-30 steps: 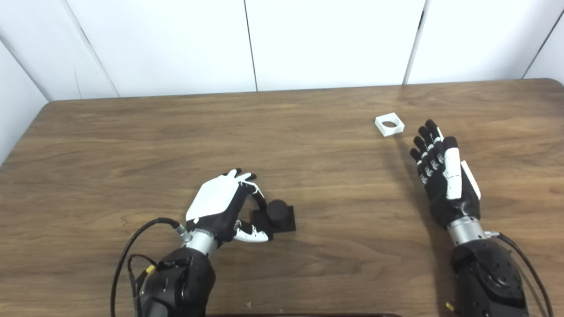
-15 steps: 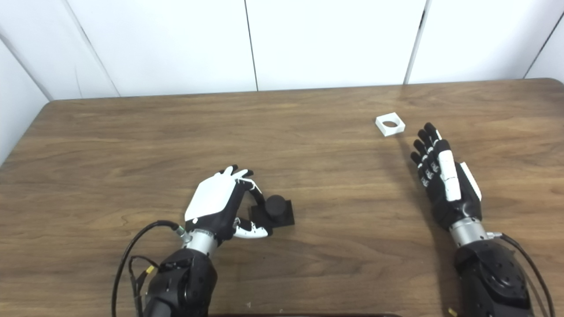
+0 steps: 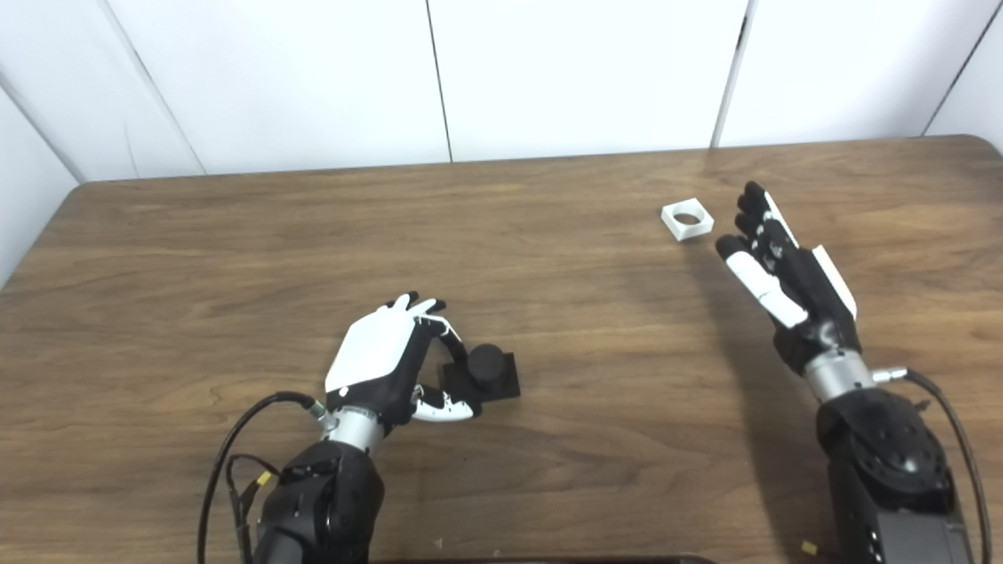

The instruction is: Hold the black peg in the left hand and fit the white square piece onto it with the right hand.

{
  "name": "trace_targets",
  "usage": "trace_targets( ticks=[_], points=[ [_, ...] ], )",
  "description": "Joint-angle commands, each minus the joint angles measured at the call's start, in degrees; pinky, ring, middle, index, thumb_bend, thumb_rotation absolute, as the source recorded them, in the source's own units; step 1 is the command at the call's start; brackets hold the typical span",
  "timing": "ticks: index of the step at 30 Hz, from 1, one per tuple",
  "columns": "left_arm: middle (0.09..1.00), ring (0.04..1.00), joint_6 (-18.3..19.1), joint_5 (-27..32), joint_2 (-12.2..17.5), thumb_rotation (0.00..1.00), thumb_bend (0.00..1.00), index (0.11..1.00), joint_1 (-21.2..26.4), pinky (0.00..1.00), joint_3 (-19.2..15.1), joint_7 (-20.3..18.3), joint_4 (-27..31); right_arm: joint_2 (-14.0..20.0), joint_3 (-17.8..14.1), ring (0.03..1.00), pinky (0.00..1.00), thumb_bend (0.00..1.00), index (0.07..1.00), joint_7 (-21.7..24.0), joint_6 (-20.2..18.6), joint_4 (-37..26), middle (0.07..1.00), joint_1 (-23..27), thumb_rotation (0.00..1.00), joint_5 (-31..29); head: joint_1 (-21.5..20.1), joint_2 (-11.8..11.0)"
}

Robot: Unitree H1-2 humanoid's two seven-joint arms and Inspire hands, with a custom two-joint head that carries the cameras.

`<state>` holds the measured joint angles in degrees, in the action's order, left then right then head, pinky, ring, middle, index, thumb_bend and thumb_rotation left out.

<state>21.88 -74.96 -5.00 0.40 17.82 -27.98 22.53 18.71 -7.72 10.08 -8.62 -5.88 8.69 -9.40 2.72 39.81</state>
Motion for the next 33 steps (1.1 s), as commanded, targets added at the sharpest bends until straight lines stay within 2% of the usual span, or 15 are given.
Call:
trace_targets(
  ticks=[1,4,8,10,13,18,22,25,28,33],
  points=[
    [0.922,1.000,0.2,-1.8,0.8,0.07,0.53,0.485,1.0,1.00,0.0,-0.5,-0.1,1.0,-0.6,1.000,1.00,0.67,1.000,0.0,-0.1,-2.5,1.000,4.1,0.51,-0.5,0.0,0.0],
    [0.922,1.000,0.7,-1.8,0.5,0.07,0.53,0.485,1.0,1.00,-0.3,-0.8,-0.2,1.7,-0.4,1.000,1.00,0.68,1.000,0.1,-0.7,-2.5,1.000,6.0,0.48,0.2,0.0,-0.1],
    [0.922,1.000,0.6,-2.1,0.8,0.07,0.53,0.485,1.1,1.00,-0.2,-1.1,0.0,5.2,2.2,1.000,1.00,0.69,0.994,0.0,0.5,-1.8,1.000,9.0,0.52,7.8,0.0,-0.2],
    [0.922,1.000,0.5,-2.0,0.9,0.07,0.53,0.485,1.0,1.00,-0.2,-1.0,0.0,8.0,4.3,1.000,1.00,0.71,0.970,-0.3,0.3,-1.0,1.000,11.0,0.54,13.6,0.0,-0.2],
    [0.921,1.000,0.6,-1.9,0.8,0.07,0.53,0.485,1.0,1.00,-0.2,-1.0,0.0,11.5,7.0,1.000,1.00,0.75,0.890,0.5,0.4,0.8,0.997,13.8,0.49,19.4,-0.4,-0.2],
    [0.923,1.000,0.8,-1.6,0.6,0.06,0.53,0.484,0.9,1.00,-0.1,-0.9,-0.1,15.0,10.3,1.000,1.00,0.78,0.851,1.8,1.6,4.5,0.999,17.4,0.42,25.2,-0.4,-0.3],
    [0.925,1.000,0.8,-1.9,0.6,0.07,0.53,0.484,0.9,1.00,0.0,-1.0,-0.1,16.8,12.5,1.000,1.00,0.80,0.825,2.9,3.1,7.2,1.000,19.7,0.35,28.3,-0.5,-0.5],
    [0.923,1.000,0.9,-2.1,0.6,0.06,0.53,0.484,0.8,1.00,0.0,-0.9,-0.1,17.8,14.3,1.000,1.00,0.82,0.796,4.6,1.7,7.9,1.000,21.5,0.32,31.2,-0.5,-0.5],
    [0.924,1.000,1.2,-2.5,0.5,0.06,0.53,0.483,0.8,1.00,0.0,-1.4,-0.3,18.7,15.8,1.000,1.00,0.83,0.773,6.0,2.2,9.9,1.000,23.6,0.27,33.3,-0.5,-0.8],
    [0.930,1.000,1.6,-3.1,0.2,0.06,0.53,0.481,1.1,1.00,-0.1,-3.3,0.2,19.7,17.9,1.000,1.00,0.84,0.768,7.3,4.2,12.5,1.000,26.6,0.25,36.2,-0.7,-0.7]
  ],
)
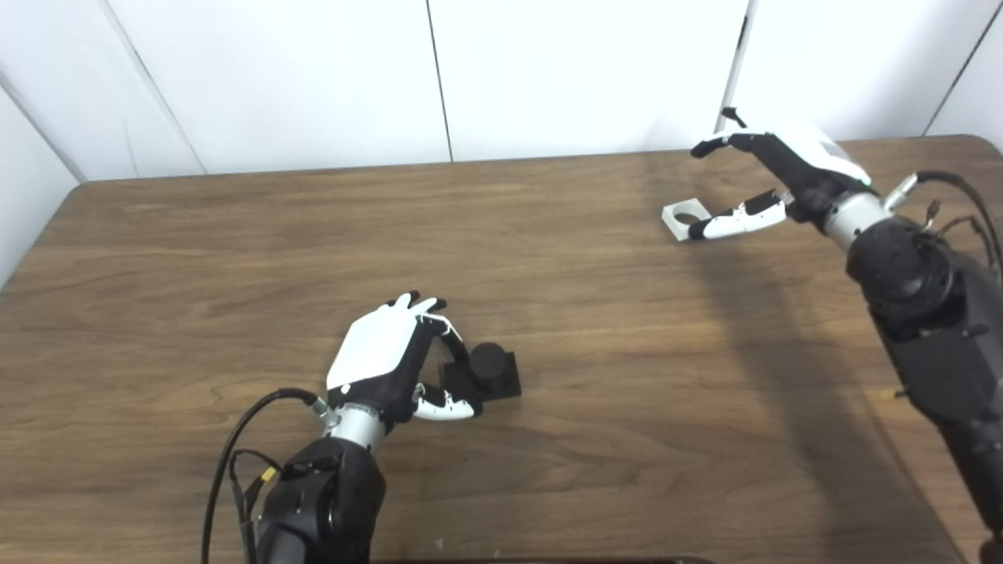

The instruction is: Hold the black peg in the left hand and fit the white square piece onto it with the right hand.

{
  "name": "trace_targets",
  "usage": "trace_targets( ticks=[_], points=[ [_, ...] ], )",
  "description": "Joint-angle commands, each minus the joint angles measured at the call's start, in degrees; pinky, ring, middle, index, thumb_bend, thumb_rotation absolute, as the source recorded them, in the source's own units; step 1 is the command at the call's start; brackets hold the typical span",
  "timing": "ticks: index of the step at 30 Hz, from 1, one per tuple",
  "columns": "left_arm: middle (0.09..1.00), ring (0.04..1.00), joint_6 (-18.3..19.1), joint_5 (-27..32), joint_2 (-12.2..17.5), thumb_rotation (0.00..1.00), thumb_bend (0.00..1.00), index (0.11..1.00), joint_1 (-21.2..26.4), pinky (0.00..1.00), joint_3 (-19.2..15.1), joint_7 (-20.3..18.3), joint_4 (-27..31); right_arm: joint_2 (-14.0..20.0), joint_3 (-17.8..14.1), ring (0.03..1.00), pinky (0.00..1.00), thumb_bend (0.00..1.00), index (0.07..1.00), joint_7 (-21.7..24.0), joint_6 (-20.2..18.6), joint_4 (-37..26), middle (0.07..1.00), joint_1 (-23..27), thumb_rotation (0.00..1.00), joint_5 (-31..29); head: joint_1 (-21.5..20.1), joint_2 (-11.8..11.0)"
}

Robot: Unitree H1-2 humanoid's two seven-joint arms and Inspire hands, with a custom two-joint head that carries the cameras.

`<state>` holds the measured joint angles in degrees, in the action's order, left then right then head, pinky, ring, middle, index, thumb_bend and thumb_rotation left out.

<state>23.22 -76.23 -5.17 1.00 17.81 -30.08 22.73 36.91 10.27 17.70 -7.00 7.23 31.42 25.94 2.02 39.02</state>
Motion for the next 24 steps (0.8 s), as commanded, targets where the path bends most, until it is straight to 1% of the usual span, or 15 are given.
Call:
trace_targets(
  ticks=[1,5,9,12,16,24],
  points=[
    [0.930,1.000,0.3,-2.0,0.5,0.06,0.53,0.480,0.6,1.00,-0.1,-1.5,0.1,1.7,0.1,1.000,1.00,0.84,0.768,-0.1,3.0,-0.3,1.000,4.3,0.25,1.1,0.1,0.0],
    [0.932,1.000,1.0,-2.5,0.4,0.06,0.53,0.480,1.0,1.00,-0.1,-3.1,0.3,2.2,1.0,1.000,1.00,0.85,0.761,0.9,4.2,0.7,1.000,6.0,0.24,2.6,-0.4,-0.1],
    [0.931,1.000,1.4,-3.2,0.1,0.06,0.53,0.479,1.1,1.00,-0.3,-4.3,0.3,2.3,1.6,1.000,1.00,0.85,0.766,2.4,3.7,0.7,1.000,7.5,0.24,3.9,-0.6,-0.5],
    [0.929,1.000,1.3,-3.4,0.1,0.06,0.53,0.479,1.0,1.00,-0.4,-4.4,0.1,2.4,2.0,1.000,1.00,0.85,0.772,3.2,4.4,1.2,1.000,8.5,0.24,4.6,-0.7,-0.6],
    [0.934,1.000,1.0,-4.6,0.4,0.07,0.53,0.480,1.2,1.00,-0.2,-6.1,0.0,2.3,3.2,1.000,1.00,0.86,0.767,4.3,5.0,2.5,1.000,10.7,0.25,6.4,-0.8,-0.6],
    [0.941,1.000,0.9,-5.8,0.3,0.07,0.52,0.480,1.1,1.00,-0.4,-8.2,0.2,2.0,5.3,1.000,1.00,0.87,0.769,5.7,6.3,5.7,1.000,14.2,0.26,8.9,-0.9,-0.4]
  ],
)
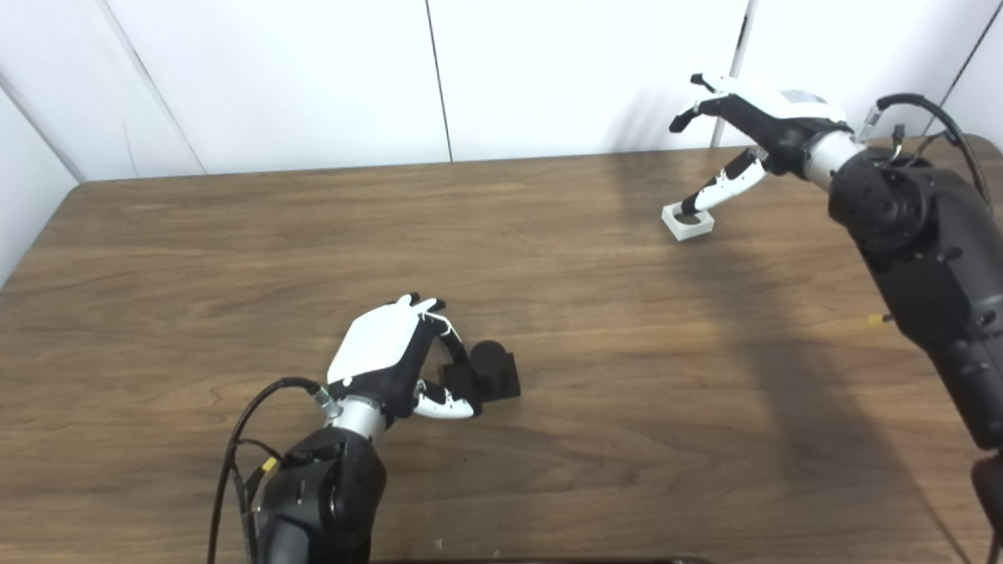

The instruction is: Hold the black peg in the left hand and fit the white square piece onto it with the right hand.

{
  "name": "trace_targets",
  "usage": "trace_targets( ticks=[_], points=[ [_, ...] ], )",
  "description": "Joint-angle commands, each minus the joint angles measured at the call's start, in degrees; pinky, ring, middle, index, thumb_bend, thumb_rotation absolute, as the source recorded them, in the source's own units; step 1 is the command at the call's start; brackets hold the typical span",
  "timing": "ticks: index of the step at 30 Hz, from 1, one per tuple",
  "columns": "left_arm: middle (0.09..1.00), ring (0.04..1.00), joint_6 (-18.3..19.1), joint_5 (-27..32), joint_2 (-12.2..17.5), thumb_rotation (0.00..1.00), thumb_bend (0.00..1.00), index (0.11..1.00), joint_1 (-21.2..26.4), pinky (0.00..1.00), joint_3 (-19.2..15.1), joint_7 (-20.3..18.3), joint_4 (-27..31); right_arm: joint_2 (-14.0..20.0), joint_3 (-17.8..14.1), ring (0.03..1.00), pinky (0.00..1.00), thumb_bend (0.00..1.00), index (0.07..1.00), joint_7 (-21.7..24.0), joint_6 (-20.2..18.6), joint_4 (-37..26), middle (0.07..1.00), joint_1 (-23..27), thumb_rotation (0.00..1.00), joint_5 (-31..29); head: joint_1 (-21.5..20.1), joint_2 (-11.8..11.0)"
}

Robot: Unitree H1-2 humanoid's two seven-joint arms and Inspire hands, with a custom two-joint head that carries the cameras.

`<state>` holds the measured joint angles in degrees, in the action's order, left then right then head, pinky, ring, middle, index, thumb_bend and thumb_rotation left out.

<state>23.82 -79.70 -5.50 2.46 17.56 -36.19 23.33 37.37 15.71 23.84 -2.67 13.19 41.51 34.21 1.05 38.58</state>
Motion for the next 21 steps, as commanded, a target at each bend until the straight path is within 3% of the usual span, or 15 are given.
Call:
trace_targets(
  ticks=[1,13,21],
  points=[
    [0.943,1.000,0.4,-2.2,0.5,0.07,0.52,0.480,-0.4,1.00,-0.3,-2.3,-0.4,1.5,0.2,1.000,1.00,0.87,0.769,-0.3,2.3,0.4,1.000,4.7,0.27,1.1,-0.1,0.0],
    [0.942,1.000,0.3,-2.3,0.4,0.07,0.53,0.482,-0.5,1.00,-0.7,-2.2,-0.5,1.0,4.2,1.000,1.00,0.89,0.723,-0.7,6.6,11.4,1.000,10.6,0.23,5.2,-0.3,0.0],
    [0.941,1.000,-0.5,-2.4,1.1,0.07,0.53,0.483,-0.3,1.00,-0.4,-1.8,-0.5,1.2,6.7,1.000,1.00,0.88,0.721,0.4,6.4,15.2,1.000,12.2,0.24,8.5,-0.4,0.1]
  ],
)
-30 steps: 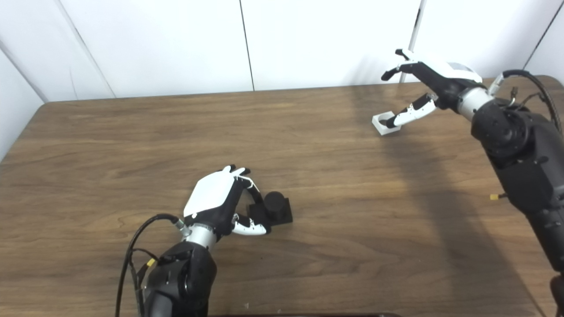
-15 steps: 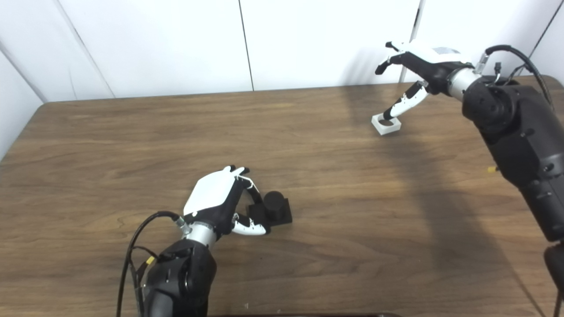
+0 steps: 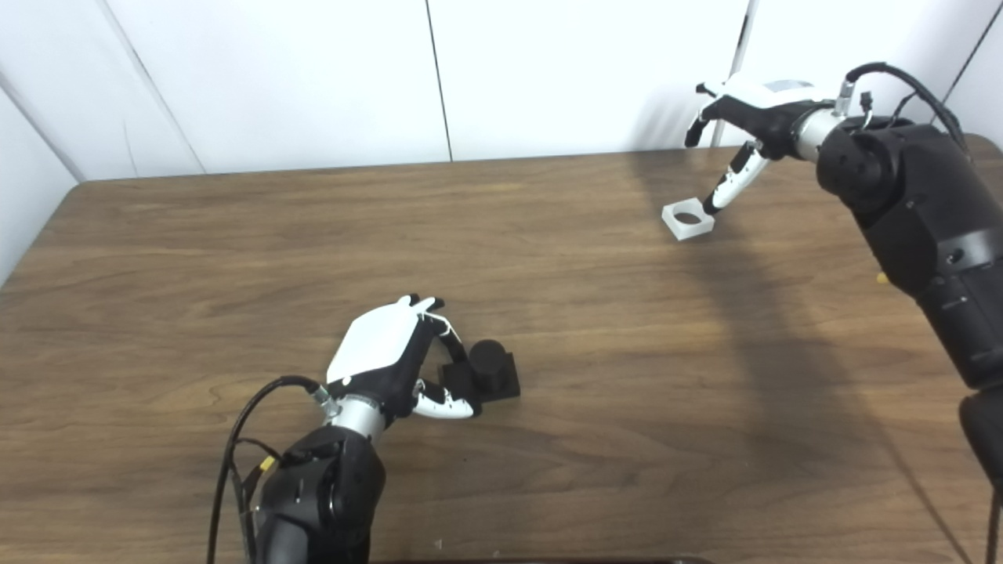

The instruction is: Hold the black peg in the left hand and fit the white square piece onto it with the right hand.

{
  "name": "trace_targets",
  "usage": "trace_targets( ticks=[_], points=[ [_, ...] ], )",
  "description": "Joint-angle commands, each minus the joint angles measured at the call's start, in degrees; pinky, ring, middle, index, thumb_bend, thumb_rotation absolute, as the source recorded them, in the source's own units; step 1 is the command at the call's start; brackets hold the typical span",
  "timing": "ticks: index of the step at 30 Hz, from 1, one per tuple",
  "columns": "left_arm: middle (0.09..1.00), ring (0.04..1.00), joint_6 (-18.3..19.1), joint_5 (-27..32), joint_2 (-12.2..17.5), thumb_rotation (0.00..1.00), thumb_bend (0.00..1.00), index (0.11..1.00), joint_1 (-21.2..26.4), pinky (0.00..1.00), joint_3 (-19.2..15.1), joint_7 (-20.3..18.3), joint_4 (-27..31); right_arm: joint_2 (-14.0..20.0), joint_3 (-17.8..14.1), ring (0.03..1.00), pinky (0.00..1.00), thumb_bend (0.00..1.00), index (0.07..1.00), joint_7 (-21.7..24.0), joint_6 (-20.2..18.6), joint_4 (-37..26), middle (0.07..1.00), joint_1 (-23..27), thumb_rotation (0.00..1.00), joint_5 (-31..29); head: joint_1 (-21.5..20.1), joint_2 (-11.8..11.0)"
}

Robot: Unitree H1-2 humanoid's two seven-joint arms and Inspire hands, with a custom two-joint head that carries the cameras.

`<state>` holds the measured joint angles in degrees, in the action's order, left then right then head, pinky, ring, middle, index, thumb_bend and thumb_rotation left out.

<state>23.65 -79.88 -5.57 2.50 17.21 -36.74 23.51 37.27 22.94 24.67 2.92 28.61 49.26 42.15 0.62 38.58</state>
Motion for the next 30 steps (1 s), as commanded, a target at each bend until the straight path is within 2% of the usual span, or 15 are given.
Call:
trace_targets(
  ticks=[1,10,21,30],
  points=[
    [0.941,1.000,-0.3,-2.1,1.2,0.07,0.53,0.483,-0.4,1.00,-0.1,-1.1,-0.7,1.3,-0.3,1.000,1.00,0.88,0.721,-0.5,0.9,0.1,1.000,4.5,0.24,0.7,0.1,0.1],
    [0.944,1.000,-0.2,-2.2,1.1,0.07,0.53,0.483,-0.4,1.00,-0.2,-1.2,-0.6,1.4,0.4,1.000,1.00,0.89,0.740,0.3,1.2,0.3,1.000,3.7,0.22,1.1,0.1,0.1],
    [0.941,1.000,-0.1,-2.2,0.9,0.07,0.53,0.483,-0.6,1.00,-0.2,-1.4,-0.5,-1.1,1.4,1.000,1.00,0.89,0.759,-0.7,-0.4,2.9,1.000,3.5,0.22,2.7,-0.3,0.0],
    [0.941,1.000,0.1,-2.2,0.8,0.07,0.53,0.482,-0.8,1.00,-0.2,-1.4,-0.6,-2.8,2.0,1.000,1.00,0.89,0.758,-1.5,0.7,5.7,1.000,4.1,0.24,3.2,-0.3,0.0]
  ],
)
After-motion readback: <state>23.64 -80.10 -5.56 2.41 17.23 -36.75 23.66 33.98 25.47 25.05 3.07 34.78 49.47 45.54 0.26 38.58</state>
